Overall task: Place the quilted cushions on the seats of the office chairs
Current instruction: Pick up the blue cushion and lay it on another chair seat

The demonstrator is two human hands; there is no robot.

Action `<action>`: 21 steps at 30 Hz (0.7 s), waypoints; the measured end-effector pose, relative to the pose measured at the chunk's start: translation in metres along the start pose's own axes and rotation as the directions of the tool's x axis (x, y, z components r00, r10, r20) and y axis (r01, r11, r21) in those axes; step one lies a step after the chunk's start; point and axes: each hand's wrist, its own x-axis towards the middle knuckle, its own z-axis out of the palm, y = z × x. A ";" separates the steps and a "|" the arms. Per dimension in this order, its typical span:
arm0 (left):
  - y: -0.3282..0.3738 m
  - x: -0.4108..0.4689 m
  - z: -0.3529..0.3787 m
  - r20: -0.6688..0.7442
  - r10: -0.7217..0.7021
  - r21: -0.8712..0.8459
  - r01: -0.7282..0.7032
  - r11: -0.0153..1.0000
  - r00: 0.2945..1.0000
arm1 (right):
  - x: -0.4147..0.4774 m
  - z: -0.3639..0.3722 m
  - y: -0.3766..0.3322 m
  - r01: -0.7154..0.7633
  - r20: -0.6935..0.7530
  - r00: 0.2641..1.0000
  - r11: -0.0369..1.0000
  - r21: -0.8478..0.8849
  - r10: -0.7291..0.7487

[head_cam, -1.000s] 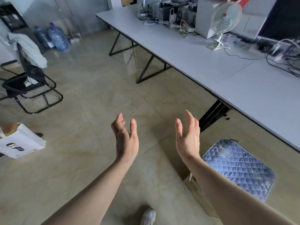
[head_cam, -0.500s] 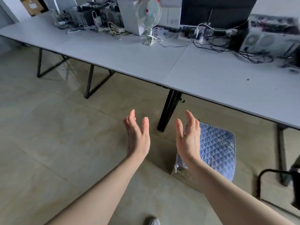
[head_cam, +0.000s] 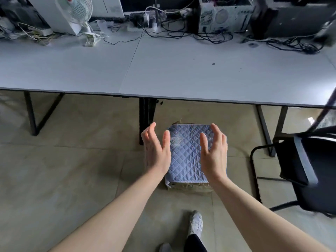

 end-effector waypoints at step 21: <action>-0.055 0.063 0.202 0.199 -0.165 0.121 0.143 0.982 0.966 | 0.143 0.001 0.180 -0.284 -0.015 0.959 0.953 -0.103 0.284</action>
